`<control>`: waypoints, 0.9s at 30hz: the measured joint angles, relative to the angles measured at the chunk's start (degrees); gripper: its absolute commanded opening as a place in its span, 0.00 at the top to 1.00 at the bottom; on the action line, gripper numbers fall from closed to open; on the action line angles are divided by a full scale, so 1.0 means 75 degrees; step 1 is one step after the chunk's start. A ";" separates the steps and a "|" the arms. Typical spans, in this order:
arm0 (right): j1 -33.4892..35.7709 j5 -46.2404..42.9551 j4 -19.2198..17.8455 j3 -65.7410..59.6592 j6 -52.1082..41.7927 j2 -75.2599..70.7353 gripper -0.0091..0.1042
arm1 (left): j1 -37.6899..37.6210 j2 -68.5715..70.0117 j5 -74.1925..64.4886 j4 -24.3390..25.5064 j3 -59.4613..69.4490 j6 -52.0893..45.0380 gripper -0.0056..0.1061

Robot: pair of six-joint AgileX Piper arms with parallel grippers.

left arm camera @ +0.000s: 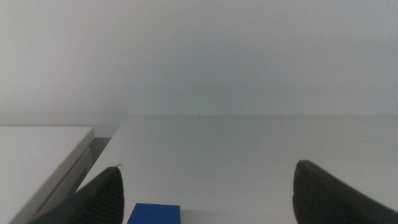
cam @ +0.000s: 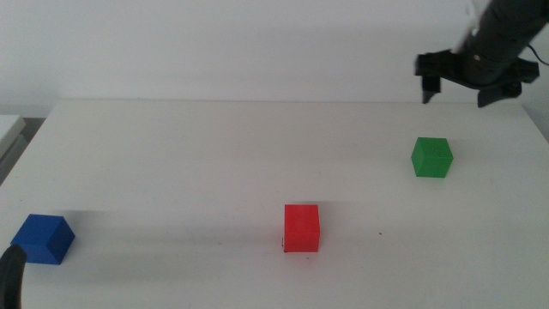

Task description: Stack red cubes first, then green, then blue cubes in a specific spot.

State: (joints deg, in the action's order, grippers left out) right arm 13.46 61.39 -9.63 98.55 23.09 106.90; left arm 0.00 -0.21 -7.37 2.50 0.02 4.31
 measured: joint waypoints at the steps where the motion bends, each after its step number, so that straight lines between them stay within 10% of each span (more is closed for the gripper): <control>1: -0.0202 -0.0109 0.0165 0.0000 -0.0154 0.0135 0.13 | 0.0000 0.0000 0.0000 0.0000 0.0000 0.0000 0.14; 27: -0.0674 -0.1561 0.0575 -0.0014 -0.0898 0.2348 0.25 | 0.0000 0.0000 0.0000 0.0000 0.0000 0.0000 0.14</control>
State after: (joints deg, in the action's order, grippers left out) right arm 8.41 49.68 -5.32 98.45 16.35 124.51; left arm 0.00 -0.21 -7.37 2.50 0.02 4.31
